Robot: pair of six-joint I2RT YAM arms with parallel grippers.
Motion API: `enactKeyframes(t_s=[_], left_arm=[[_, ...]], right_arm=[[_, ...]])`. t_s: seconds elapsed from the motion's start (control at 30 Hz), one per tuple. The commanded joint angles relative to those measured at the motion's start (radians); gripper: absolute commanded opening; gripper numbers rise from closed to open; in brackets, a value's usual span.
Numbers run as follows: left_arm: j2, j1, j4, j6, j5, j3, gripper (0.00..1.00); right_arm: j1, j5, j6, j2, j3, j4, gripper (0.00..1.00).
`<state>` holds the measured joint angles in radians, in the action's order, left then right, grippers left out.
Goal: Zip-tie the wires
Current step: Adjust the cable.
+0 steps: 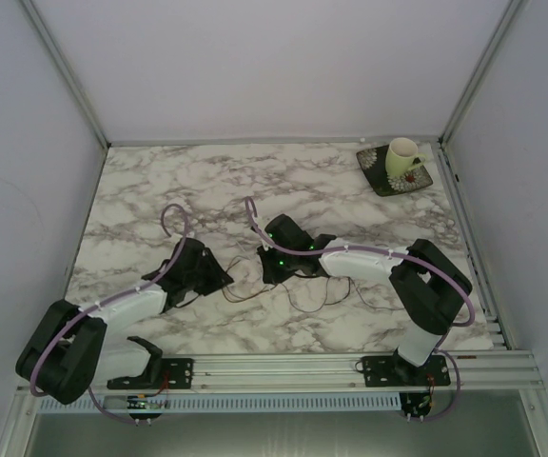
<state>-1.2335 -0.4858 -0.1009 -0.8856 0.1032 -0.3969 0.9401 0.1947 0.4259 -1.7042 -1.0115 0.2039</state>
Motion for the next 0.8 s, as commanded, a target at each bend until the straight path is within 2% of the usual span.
enactKeyframes(t_s=[0.0, 0.13, 0.4, 0.77], left_arm=[[-0.018, -0.007, -0.026, 0.013, -0.013, -0.040, 0.30], [-0.036, -0.015, -0.034, 0.013, -0.007, -0.044, 0.24], [-0.008, -0.017, 0.026, 0.031, -0.004, -0.075, 0.00], [0.053, -0.014, 0.132, 0.064, -0.013, -0.147, 0.00]], right_arm=[[0.001, -0.013, -0.012, -0.006, -0.033, 0.009, 0.00], [0.002, -0.013, -0.012, -0.006, -0.035, 0.010, 0.00], [0.002, -0.015, -0.012, -0.008, -0.035, 0.014, 0.00], [0.001, -0.022, -0.013, -0.008, -0.026, 0.023, 0.00]])
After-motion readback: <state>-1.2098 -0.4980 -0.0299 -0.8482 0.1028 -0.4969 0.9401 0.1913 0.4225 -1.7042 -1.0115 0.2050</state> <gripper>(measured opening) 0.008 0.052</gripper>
